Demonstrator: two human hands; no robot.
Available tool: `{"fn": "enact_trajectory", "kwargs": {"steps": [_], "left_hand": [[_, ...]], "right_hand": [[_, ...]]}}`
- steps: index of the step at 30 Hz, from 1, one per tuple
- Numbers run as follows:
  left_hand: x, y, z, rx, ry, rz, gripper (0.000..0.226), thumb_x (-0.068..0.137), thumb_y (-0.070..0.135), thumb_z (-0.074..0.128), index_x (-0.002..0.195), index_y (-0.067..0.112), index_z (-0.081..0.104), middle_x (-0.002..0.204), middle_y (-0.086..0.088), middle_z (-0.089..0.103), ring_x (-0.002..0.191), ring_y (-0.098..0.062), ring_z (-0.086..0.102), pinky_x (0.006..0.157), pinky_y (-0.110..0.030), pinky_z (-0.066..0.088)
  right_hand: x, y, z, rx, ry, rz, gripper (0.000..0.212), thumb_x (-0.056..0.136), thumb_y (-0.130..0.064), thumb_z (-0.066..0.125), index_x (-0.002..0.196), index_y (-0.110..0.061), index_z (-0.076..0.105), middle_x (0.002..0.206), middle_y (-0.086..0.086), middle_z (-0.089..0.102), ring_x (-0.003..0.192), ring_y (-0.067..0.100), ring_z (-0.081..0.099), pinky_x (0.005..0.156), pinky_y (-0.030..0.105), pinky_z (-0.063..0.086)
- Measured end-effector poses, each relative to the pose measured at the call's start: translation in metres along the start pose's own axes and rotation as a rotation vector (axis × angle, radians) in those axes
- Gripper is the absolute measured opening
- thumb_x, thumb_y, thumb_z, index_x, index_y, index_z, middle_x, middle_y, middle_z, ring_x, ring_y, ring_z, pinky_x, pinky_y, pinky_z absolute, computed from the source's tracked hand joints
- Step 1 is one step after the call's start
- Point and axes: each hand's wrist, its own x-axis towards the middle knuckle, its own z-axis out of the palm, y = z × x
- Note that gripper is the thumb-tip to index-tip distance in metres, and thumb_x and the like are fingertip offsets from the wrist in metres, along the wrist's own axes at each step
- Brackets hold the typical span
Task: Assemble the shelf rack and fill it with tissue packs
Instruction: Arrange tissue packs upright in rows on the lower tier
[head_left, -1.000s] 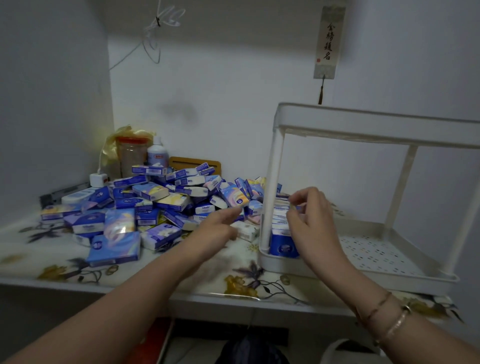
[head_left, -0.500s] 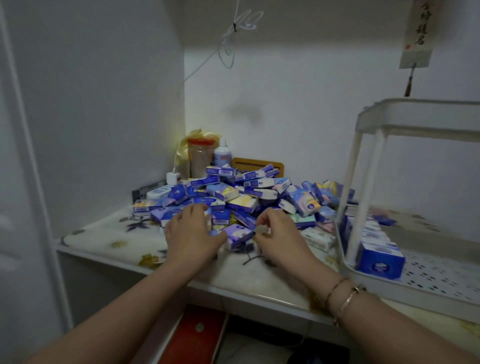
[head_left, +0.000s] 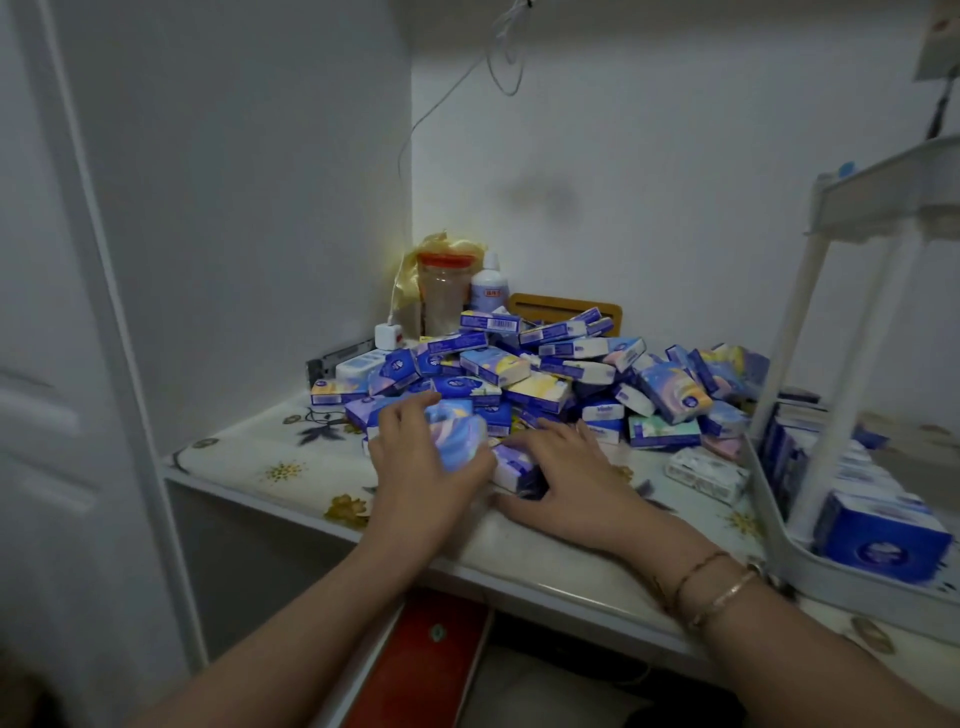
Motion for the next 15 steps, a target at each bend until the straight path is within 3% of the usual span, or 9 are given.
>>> {"fn": "enact_trajectory", "kwargs": {"steps": [2,4,6,7,9,12,15], "left_hand": [[0.002,0.004,0.0,-0.07,-0.003,0.03,0.042,0.08,0.035,0.071,0.115,0.029,0.048,0.121,0.001,0.041,0.114,-0.016,0.04,0.086,-0.023,0.033],[0.003,0.008,0.002,-0.123,-0.02,0.029,0.031,0.082,0.035,0.069,0.106,0.03,0.052,0.113,0.003,0.043,0.108,-0.013,0.045,0.081,-0.019,0.035],[0.004,0.01,0.007,-0.178,-0.04,0.0,0.03,0.083,0.036,0.069,0.106,0.028,0.053,0.111,0.004,0.046,0.102,-0.01,0.049,0.081,-0.021,0.037],[0.003,0.012,0.01,-0.212,-0.052,-0.014,0.031,0.083,0.037,0.069,0.107,0.028,0.053,0.113,0.004,0.049,0.1,-0.008,0.05,0.082,-0.022,0.039],[0.002,0.016,0.015,-0.267,-0.093,-0.013,0.035,0.082,0.037,0.07,0.11,0.026,0.053,0.114,0.004,0.052,0.099,-0.005,0.052,0.083,-0.021,0.043],[-0.002,0.021,0.022,-0.203,-0.187,0.114,0.047,0.08,0.029,0.074,0.119,0.024,0.048,0.114,0.011,0.051,0.101,0.007,0.05,0.079,-0.006,0.039],[-0.004,0.025,0.025,-0.213,-0.315,0.213,0.072,0.078,0.021,0.075,0.137,0.025,0.033,0.124,0.019,0.046,0.108,0.024,0.043,0.083,0.004,0.034]], "right_hand": [[-0.003,0.003,-0.001,-0.014,0.02,-0.013,0.057,0.083,-0.059,0.054,0.131,-0.029,0.044,0.135,-0.006,0.05,0.135,0.014,0.036,0.12,0.041,0.003],[-0.006,0.002,-0.005,-0.029,0.064,-0.03,0.046,0.088,-0.055,0.052,0.124,-0.026,0.049,0.12,-0.006,0.061,0.118,0.01,0.051,0.121,0.039,0.006],[-0.008,-0.002,-0.01,0.035,0.142,-0.003,0.034,0.094,-0.049,0.046,0.112,-0.022,0.056,0.1,-0.003,0.066,0.105,0.005,0.054,0.111,0.038,0.028],[-0.007,-0.002,-0.011,0.131,0.21,0.051,0.03,0.096,-0.045,0.043,0.103,-0.02,0.058,0.091,-0.002,0.064,0.097,0.002,0.052,0.094,0.036,0.041],[-0.004,0.0,-0.015,0.413,0.355,0.176,0.029,0.099,-0.035,0.042,0.09,-0.015,0.06,0.079,0.0,0.062,0.077,0.008,0.056,0.066,0.03,0.044],[-0.001,0.0,-0.019,0.85,0.341,0.313,0.032,0.101,-0.029,0.042,0.096,-0.006,0.063,0.085,0.017,0.066,0.07,0.023,0.065,0.06,0.033,0.056],[-0.003,-0.002,-0.021,0.999,0.235,0.369,0.037,0.101,-0.029,0.044,0.098,0.002,0.063,0.087,0.024,0.067,0.073,0.028,0.066,0.056,0.031,0.057]]}}
